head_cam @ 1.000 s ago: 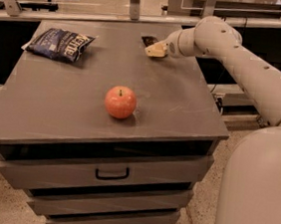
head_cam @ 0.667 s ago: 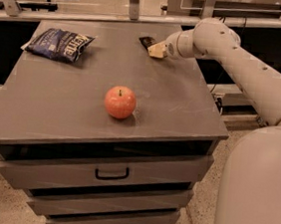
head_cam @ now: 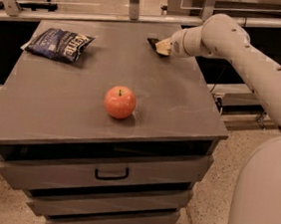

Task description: Move rxbar chocolate near apple

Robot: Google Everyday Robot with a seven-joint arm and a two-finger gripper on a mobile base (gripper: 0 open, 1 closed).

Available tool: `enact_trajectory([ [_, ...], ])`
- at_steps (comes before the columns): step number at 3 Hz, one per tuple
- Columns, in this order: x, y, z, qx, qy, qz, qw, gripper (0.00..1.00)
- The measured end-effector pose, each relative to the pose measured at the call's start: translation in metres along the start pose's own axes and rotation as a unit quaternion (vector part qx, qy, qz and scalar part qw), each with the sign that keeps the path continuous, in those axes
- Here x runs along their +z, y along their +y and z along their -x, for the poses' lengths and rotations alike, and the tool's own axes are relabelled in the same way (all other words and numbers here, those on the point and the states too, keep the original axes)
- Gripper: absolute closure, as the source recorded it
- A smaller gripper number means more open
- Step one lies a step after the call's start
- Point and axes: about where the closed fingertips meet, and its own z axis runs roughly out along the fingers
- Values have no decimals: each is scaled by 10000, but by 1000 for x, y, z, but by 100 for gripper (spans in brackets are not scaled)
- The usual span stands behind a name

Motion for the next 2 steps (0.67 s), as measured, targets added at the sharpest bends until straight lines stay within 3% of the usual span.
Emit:
enact_trajectory([
  [1,-32,13,20,-286,-187,255,9991,100],
  [2,-58,38,23,-634,-171,695,9954,100],
])
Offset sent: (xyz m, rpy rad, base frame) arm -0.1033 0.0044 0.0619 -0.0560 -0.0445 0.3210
